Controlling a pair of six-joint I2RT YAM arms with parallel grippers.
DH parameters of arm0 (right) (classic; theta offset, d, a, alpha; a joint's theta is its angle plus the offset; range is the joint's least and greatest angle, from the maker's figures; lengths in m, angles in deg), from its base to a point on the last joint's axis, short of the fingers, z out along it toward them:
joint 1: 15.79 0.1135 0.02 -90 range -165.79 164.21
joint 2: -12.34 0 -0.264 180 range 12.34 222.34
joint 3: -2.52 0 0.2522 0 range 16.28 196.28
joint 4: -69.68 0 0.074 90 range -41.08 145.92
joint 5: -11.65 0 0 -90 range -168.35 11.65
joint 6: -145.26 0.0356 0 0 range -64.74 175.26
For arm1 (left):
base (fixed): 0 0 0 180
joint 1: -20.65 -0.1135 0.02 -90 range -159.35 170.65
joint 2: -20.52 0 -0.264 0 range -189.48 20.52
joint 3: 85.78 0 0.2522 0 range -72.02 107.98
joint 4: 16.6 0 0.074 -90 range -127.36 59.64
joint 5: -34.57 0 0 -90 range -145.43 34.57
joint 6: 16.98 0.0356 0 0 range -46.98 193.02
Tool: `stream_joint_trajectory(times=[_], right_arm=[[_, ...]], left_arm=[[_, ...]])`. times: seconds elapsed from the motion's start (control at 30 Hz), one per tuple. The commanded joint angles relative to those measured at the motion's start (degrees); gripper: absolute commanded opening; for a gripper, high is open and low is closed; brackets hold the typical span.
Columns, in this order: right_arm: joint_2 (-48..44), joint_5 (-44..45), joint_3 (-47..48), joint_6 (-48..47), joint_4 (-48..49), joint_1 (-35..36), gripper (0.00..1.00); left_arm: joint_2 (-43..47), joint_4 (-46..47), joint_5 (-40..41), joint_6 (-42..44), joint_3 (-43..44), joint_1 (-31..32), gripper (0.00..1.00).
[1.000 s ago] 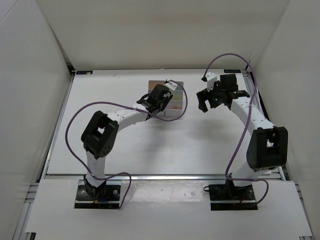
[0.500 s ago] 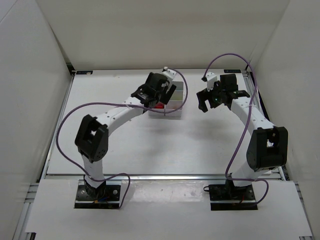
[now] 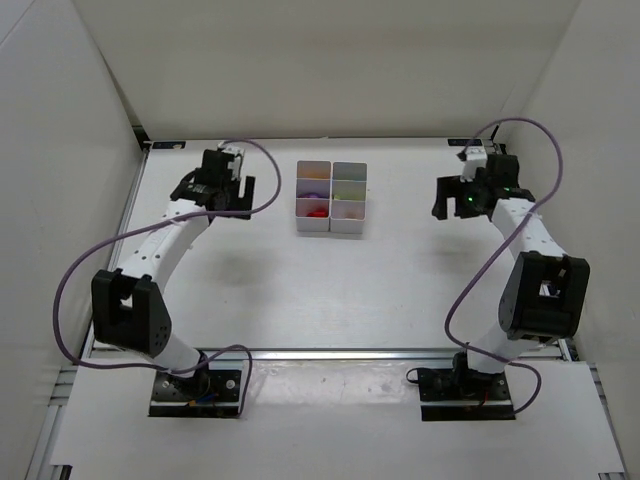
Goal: Sort the legos into containers by color
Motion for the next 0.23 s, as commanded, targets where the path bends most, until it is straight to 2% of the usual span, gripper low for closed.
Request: stream_joint_trajectory(times=[0.0,0.2], right_arm=[[-2.7,-1.6,-2.2,3.1,-0.4,-5.4,0.99],[-5.5,-1.5,-7.1,-0.7,-0.7,-6.2,0.99]], left_arm=[[2.1,-5.1,-6.5,-2.2,-4.9,-4.4,0.99],[1.7,-3.4,-7.2,-2.6,-10.2,-7.6,0.99]])
